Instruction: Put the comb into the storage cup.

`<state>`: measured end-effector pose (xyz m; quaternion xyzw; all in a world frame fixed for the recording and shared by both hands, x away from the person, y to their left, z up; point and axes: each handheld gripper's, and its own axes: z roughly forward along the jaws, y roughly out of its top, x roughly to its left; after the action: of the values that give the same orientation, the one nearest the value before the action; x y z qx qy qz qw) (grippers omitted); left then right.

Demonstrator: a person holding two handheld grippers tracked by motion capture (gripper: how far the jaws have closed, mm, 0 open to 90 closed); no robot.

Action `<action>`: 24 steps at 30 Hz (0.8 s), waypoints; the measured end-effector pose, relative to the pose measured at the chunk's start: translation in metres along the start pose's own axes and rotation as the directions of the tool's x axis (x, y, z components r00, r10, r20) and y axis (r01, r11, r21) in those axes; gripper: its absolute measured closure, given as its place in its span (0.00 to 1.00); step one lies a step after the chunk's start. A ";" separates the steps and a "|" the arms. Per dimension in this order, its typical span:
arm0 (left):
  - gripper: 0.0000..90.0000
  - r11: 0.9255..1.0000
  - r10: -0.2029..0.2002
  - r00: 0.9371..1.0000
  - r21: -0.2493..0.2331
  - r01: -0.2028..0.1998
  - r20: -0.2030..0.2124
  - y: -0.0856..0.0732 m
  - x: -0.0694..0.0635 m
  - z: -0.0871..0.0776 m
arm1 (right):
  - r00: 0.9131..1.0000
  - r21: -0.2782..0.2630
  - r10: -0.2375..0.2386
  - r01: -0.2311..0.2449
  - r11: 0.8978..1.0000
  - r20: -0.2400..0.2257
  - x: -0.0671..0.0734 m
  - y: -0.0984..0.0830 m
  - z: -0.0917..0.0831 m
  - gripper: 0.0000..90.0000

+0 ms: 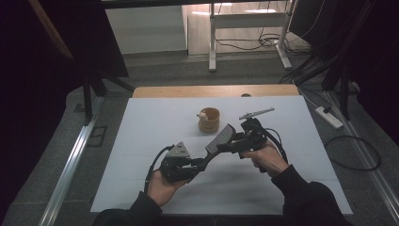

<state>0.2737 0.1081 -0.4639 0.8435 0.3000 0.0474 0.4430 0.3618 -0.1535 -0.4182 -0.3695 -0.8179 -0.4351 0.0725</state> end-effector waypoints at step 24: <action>0.80 0.998 0.055 0.996 -0.009 -0.056 -0.074 -0.005 -0.008 0.001 | 0.991 -0.015 0.074 -0.076 0.997 -0.111 -0.006 -0.003 -0.006 0.59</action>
<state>0.2652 0.1051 -0.4669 0.8467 0.2925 0.0926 0.4348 0.3631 -0.1626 -0.4189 -0.3760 -0.7939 -0.4598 0.1301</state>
